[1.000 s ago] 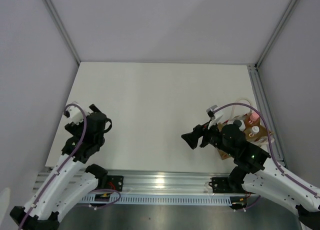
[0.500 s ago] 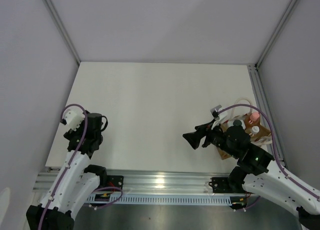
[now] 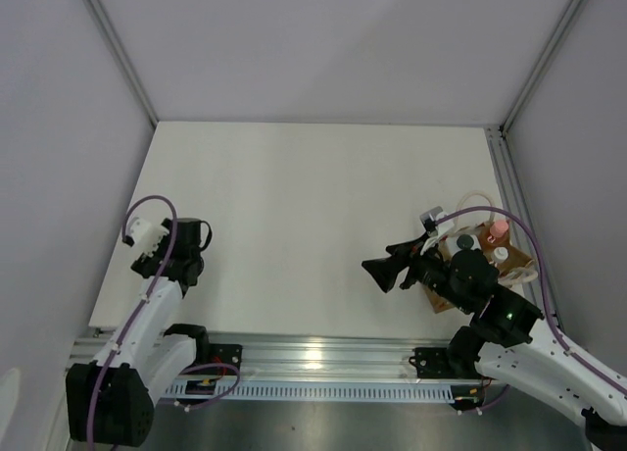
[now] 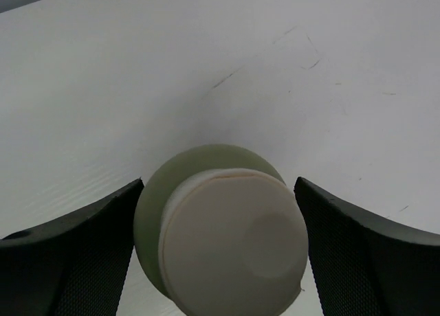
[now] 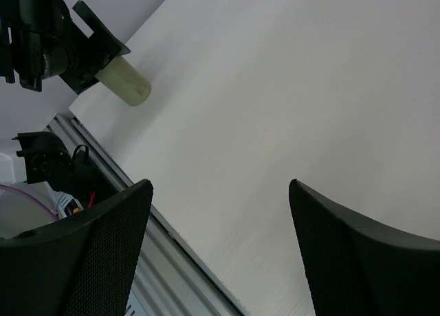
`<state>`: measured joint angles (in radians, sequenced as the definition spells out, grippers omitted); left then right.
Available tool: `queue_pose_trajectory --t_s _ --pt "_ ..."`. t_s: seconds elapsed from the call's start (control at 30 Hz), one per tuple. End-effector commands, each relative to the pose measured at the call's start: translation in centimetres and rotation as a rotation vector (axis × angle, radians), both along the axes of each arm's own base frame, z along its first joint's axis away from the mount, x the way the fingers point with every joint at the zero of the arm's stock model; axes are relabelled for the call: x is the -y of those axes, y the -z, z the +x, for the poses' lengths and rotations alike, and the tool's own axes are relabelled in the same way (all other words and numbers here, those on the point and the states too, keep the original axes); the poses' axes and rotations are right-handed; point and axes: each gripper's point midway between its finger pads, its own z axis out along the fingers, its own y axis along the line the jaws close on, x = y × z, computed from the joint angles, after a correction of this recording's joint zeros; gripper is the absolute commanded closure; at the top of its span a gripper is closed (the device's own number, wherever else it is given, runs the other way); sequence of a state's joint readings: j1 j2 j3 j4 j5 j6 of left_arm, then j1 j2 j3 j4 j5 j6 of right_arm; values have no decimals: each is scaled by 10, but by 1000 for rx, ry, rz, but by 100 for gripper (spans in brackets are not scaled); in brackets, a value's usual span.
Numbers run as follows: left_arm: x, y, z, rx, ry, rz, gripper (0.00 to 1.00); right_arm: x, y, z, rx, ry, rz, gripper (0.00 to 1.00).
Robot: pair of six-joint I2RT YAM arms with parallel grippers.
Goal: Place the personal care products into the canvas bag
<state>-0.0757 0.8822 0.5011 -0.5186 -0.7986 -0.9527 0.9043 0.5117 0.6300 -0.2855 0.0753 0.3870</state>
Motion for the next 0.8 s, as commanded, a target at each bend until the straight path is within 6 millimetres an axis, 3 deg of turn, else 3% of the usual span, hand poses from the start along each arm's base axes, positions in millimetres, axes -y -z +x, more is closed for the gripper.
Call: queue_pose_trajectory --t_s 0.0,0.07,0.27,0.37,0.43,0.5,0.6,0.7,0.77 --pt "-5 -8 14 80 -19 -9 9 1 -5 1 23 7 2 16" --pt "-4 -9 21 88 14 7 21 1 -4 2 22 12 0 16" --pt "7 2 38 63 180 41 35 0 -1 5 18 18 -10 16" --pt "20 -14 59 95 307 62 43 -1 0 6 16 19 -15 15" --pt "26 -23 62 88 354 72 47 -2 2 6 13 16 -18 15" --pt "42 -36 70 137 451 61 57 -2 2 6 14 17 -19 15" --pt "77 -52 82 210 649 41 58 -1 2 7 15 23 -22 15" --pt "101 -52 83 191 747 35 64 -1 3 8 14 29 -25 15" --pt "126 -48 82 166 842 40 64 -1 2 9 17 30 -24 15"
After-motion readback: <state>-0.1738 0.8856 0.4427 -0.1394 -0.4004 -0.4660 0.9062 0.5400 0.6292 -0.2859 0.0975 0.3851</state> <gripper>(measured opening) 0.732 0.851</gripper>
